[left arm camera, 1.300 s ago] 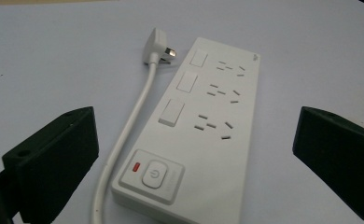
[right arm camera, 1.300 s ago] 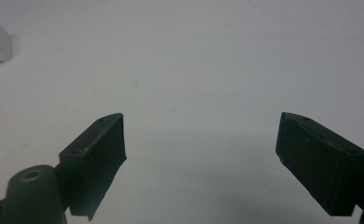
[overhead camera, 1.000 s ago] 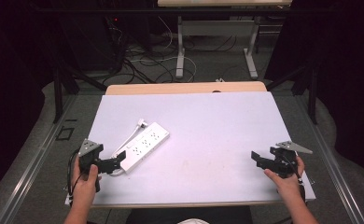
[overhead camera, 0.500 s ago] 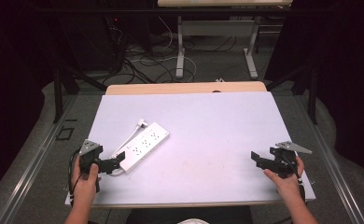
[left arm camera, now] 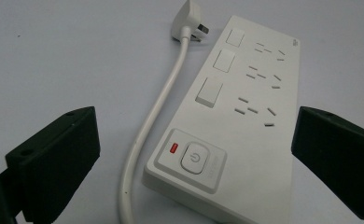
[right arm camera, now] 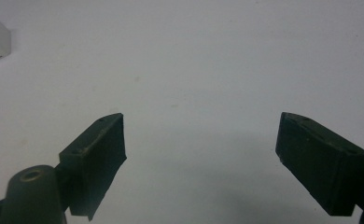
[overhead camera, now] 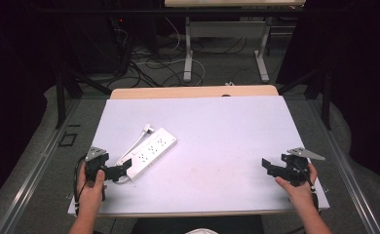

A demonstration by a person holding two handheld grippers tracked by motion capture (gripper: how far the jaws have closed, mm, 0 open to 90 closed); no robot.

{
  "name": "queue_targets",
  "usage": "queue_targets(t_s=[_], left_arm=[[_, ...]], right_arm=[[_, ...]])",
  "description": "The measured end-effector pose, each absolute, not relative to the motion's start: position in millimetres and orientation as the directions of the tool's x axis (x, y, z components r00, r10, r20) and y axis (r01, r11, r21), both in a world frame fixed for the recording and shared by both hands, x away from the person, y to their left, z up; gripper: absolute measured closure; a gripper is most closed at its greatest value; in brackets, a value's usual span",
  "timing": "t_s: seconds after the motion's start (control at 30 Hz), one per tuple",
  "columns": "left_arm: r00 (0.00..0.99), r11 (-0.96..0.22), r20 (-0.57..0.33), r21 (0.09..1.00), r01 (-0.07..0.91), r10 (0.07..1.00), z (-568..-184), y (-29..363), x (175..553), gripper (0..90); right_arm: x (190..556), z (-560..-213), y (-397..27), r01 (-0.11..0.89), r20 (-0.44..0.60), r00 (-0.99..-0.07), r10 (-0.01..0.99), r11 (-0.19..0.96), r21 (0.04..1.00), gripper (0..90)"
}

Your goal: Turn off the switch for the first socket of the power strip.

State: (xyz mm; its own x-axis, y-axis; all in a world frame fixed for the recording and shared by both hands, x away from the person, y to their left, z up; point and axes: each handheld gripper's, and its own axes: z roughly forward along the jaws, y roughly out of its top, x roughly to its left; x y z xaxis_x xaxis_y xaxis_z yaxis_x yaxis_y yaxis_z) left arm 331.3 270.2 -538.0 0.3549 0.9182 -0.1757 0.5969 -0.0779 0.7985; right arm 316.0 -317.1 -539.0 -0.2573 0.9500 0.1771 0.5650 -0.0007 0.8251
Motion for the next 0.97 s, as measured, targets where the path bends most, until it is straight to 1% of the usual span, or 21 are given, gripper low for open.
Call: queue_targets(t_s=[0.23,0.3,0.53,0.97], left_arm=[[0.357,-0.084,-0.174,0.793,0.603,0.918,-538.8,268.9,332.0,1.0],[0.357,-0.084,-0.173,0.795,0.601,0.918,-538.8,268.6,332.0,1.0],[0.36,-0.092,-0.167,0.792,0.603,0.918,-539.2,267.8,332.3,1.6],[0.365,-0.101,-0.165,0.787,0.609,0.916,-540.8,265.5,333.9,2.0]], right_arm=[[316.9,-540.2,-316.4,0.563,0.174,-0.258,0.95,0.001,0.827,15.5],[317.2,-540.3,-317.0,0.565,0.169,-0.273,0.947,0.015,0.825,15.5],[316.5,-540.2,-316.4,0.58,0.175,-0.265,0.948,0.011,0.814,15.5],[317.5,-542.2,-316.0,0.575,0.185,-0.266,0.946,0.002,0.818,15.7]])
